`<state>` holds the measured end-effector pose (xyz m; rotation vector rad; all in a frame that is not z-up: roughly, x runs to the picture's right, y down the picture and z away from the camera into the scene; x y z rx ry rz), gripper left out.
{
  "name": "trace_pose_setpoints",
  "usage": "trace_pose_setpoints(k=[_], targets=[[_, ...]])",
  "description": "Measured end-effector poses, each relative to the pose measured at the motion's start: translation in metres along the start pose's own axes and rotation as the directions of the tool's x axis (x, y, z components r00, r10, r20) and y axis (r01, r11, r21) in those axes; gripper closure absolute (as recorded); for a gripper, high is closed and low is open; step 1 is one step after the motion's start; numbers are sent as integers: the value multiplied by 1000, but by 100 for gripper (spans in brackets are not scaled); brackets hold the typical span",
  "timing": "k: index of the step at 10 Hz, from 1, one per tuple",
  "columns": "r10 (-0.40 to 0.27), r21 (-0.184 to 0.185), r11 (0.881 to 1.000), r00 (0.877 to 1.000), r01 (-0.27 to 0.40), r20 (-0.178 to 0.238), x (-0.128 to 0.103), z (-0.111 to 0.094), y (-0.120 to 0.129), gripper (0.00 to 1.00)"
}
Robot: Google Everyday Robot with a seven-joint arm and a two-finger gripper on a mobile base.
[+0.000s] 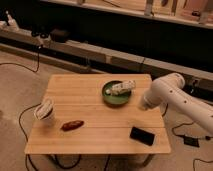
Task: Knock the eraser over
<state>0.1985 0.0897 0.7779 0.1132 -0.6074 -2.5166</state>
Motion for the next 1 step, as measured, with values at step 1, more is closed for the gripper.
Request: trace_pose_setpoints(k=[1], targets=[[0, 2, 1000, 1000, 0, 5, -1, -1, 0, 93]])
